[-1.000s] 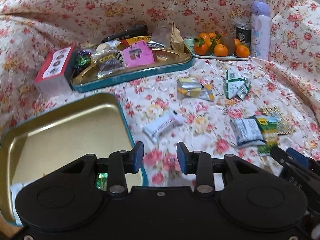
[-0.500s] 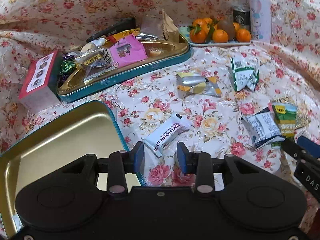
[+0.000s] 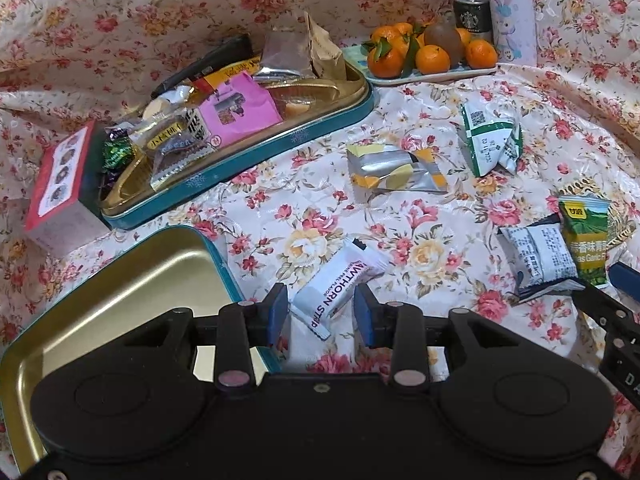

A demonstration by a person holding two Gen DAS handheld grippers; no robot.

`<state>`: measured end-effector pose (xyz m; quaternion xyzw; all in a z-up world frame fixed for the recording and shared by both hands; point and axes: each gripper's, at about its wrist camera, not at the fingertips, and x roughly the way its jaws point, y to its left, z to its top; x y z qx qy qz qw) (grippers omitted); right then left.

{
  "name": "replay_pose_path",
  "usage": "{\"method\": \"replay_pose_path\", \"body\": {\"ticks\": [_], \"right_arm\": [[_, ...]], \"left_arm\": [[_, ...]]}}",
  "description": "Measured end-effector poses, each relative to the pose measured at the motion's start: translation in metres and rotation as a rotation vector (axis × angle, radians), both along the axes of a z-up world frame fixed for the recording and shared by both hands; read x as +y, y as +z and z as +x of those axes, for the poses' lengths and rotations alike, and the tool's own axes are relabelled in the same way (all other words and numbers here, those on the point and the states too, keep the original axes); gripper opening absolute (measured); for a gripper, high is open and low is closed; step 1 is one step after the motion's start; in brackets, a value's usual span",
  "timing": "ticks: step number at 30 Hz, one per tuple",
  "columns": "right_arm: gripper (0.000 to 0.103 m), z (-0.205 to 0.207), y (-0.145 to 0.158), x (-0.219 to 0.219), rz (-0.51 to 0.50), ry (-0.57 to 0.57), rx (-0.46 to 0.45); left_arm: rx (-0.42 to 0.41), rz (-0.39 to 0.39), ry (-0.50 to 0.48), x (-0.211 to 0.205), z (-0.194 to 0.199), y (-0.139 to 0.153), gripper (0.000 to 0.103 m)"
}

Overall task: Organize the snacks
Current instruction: 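Lower the left gripper onto the white Hawthorn Strip bar and grasp it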

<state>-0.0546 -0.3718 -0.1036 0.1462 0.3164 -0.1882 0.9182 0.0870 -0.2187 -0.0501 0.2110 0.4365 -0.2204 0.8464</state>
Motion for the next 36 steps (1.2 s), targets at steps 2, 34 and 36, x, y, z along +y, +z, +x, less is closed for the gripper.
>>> {"method": "replay_pose_path", "body": {"ticks": [2, 34, 36], "right_arm": [[0.049, 0.0, 0.0, -0.001, 0.009, -0.001, -0.002], [0.053, -0.003, -0.001, 0.001, 0.019, 0.019, -0.014], [0.053, -0.002, -0.001, 0.0, 0.025, 0.016, -0.015]], "left_arm": [[0.01, 0.002, -0.013, 0.0, 0.003, -0.002, 0.045], [0.089, -0.006, -0.006, -0.018, 0.024, -0.011, 0.044], [0.091, -0.008, -0.003, -0.018, 0.017, -0.011, 0.044]]}}
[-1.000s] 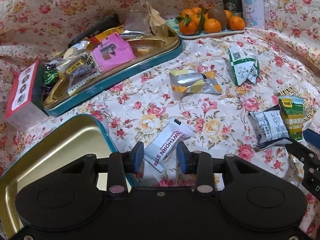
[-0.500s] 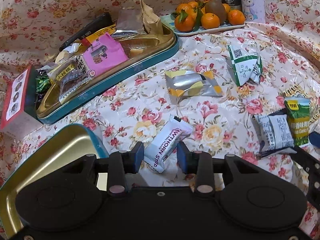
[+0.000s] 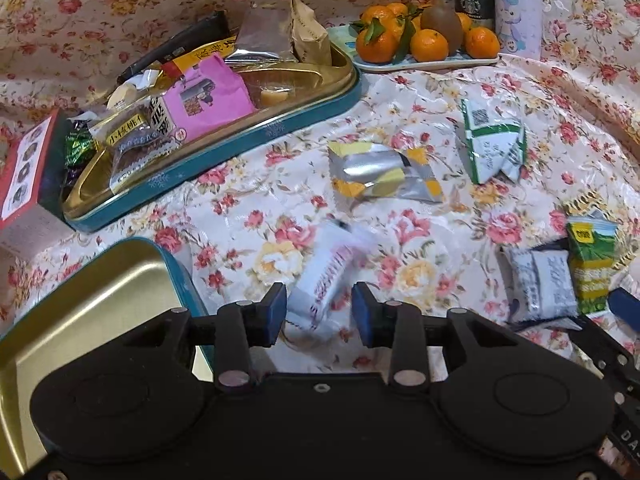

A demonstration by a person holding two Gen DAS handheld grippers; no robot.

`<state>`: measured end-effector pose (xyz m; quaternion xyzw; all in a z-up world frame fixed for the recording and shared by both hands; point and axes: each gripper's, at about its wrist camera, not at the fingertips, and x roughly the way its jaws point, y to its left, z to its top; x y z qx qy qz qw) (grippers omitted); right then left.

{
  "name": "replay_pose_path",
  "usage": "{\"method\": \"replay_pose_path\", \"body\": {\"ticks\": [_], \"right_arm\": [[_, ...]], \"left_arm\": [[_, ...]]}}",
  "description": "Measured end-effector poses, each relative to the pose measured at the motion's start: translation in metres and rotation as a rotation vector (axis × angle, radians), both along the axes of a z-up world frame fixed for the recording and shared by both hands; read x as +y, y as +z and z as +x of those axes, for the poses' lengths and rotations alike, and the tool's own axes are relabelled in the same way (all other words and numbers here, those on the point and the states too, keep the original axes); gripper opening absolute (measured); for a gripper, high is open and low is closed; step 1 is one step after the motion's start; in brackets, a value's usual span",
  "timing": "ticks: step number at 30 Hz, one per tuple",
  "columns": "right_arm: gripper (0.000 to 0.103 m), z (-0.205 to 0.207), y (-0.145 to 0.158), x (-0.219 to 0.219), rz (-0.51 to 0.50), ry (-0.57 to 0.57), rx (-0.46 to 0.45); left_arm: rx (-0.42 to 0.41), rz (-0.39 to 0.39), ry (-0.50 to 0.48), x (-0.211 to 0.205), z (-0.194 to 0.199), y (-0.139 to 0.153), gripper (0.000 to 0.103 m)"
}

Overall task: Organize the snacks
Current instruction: 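Lower the left gripper onto the white Hawthorn Strip bar and grasp it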

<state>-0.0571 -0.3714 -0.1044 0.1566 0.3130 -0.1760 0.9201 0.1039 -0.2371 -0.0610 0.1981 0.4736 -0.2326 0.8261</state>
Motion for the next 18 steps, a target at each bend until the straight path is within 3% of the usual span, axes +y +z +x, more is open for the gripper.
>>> {"method": "replay_pose_path", "body": {"ticks": [8, 12, 18], "right_arm": [[0.053, -0.001, 0.0, -0.002, 0.014, 0.002, -0.002], [0.053, -0.001, 0.0, -0.002, 0.017, -0.003, -0.004], [0.053, -0.001, 0.0, -0.002, 0.015, -0.004, -0.005]], "left_arm": [[0.041, -0.021, -0.043, -0.001, -0.027, 0.005, 0.044], [0.052, -0.055, 0.025, 0.003, -0.015, 0.012, 0.044], [0.142, -0.148, 0.169, 0.009, 0.011, 0.011, 0.044]]}}
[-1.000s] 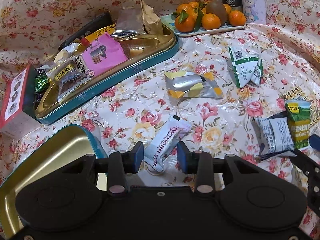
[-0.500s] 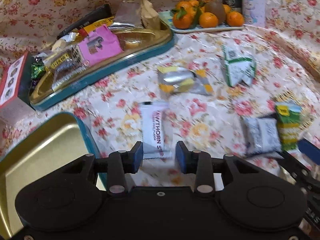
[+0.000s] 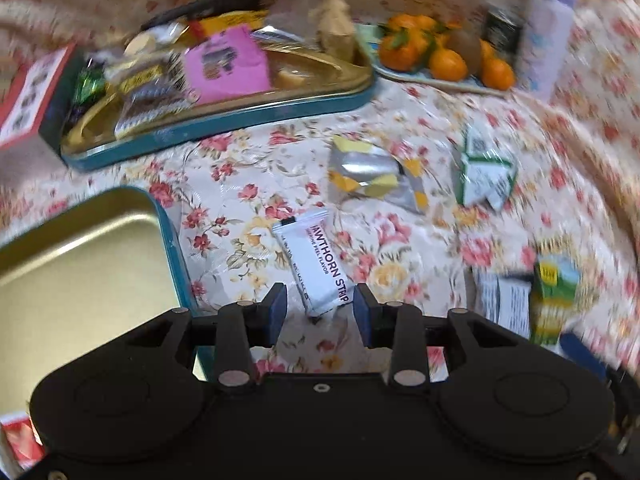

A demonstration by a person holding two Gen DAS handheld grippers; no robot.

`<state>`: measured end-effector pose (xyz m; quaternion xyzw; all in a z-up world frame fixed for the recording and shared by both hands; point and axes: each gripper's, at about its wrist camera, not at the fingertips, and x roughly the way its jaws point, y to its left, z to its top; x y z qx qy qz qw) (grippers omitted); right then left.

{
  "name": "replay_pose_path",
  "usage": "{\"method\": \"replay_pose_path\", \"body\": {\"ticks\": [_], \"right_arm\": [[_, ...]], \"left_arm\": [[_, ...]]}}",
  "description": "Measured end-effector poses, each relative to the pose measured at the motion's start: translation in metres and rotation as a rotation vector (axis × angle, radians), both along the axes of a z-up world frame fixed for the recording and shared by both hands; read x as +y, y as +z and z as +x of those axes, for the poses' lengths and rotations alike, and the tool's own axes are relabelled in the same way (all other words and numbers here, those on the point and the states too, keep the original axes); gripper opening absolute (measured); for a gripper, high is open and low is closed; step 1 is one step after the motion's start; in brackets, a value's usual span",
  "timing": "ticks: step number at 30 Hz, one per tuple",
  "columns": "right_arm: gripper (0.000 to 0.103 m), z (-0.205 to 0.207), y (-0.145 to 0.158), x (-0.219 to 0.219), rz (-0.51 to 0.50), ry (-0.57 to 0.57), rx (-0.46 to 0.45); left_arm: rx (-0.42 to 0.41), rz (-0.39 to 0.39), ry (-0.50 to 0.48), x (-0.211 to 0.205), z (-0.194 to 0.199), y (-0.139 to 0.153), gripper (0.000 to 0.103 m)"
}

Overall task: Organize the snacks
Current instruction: 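Lower the left gripper onto the white Hawthorn Strip bar and grasp it, then lift the white bar with the left gripper toward the gold tray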

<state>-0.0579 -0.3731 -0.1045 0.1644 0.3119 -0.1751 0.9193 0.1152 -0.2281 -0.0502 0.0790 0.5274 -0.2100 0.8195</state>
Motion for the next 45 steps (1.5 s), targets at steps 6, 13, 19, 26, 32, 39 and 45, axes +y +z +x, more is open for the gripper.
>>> {"method": "replay_pose_path", "body": {"ticks": [6, 13, 19, 26, 32, 39, 45], "right_arm": [[0.053, -0.001, 0.0, 0.0, 0.001, 0.006, -0.002], [0.054, 0.0, 0.0, 0.003, -0.019, 0.007, 0.001], [0.055, 0.001, 0.0, 0.0, -0.011, 0.012, -0.001], [0.055, 0.0, 0.0, 0.0, -0.009, 0.013, -0.005], [0.057, 0.001, 0.0, 0.001, -0.02, 0.017, -0.004], [0.059, 0.002, -0.001, 0.0, -0.022, 0.024, -0.007], [0.059, 0.003, 0.0, -0.002, -0.012, 0.021, -0.004]], "left_arm": [[0.026, -0.06, 0.051, 0.001, 0.01, 0.003, 0.044], [0.041, -0.083, 0.118, 0.0, 0.019, 0.003, 0.045], [0.04, -0.063, 0.148, -0.006, 0.022, -0.003, 0.045], [0.049, -0.068, 0.192, 0.0, 0.022, -0.008, 0.045], [0.026, -0.043, 0.199, -0.011, 0.027, -0.009, 0.045], [0.001, -0.005, 0.154, -0.018, 0.017, -0.007, 0.031], [0.046, -0.021, 0.095, -0.008, -0.01, -0.006, 0.031]]}}
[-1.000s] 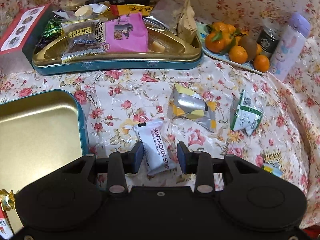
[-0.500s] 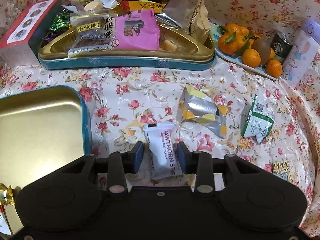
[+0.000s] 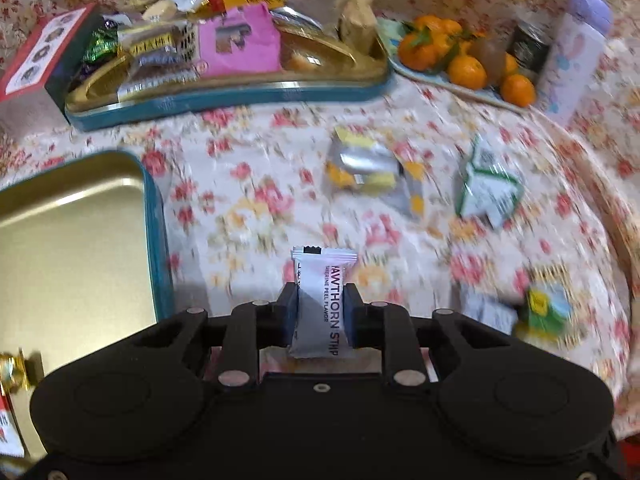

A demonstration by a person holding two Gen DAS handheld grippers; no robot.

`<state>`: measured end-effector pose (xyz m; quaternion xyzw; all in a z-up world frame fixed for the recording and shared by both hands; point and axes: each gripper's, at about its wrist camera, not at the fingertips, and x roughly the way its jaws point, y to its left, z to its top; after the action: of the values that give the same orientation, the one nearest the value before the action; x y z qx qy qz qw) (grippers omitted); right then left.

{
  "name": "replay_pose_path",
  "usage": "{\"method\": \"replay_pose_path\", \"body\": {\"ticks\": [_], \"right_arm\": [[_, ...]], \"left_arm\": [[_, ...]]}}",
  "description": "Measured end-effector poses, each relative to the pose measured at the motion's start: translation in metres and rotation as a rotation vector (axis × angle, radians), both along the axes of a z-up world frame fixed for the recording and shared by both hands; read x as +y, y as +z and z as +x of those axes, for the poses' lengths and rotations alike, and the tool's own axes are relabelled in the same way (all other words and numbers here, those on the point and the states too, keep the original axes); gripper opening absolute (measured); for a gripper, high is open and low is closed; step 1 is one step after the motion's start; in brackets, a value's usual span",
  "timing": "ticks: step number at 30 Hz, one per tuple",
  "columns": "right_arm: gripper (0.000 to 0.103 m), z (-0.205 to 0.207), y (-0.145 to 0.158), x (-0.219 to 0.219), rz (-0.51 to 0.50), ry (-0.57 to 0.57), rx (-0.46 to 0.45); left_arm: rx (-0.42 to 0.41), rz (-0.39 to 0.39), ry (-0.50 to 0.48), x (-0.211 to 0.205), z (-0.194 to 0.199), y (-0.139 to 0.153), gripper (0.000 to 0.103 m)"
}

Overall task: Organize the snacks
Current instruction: 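Lift the white bar with the left gripper toward the gold tray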

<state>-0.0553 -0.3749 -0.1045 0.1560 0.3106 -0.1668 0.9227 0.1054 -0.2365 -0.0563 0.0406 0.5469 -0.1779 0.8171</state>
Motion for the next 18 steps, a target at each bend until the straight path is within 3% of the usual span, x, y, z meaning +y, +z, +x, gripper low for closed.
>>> {"method": "replay_pose_path", "body": {"ticks": [14, 18], "right_arm": [[0.059, 0.005, 0.003, -0.004, 0.041, -0.016, 0.023], [0.043, 0.011, 0.007, -0.011, 0.071, -0.04, 0.036]], "left_arm": [[-0.056, 0.039, -0.055, 0.016, -0.067, -0.003, 0.032], [-0.089, 0.047, -0.073, 0.015, -0.072, -0.004, 0.032]]}}
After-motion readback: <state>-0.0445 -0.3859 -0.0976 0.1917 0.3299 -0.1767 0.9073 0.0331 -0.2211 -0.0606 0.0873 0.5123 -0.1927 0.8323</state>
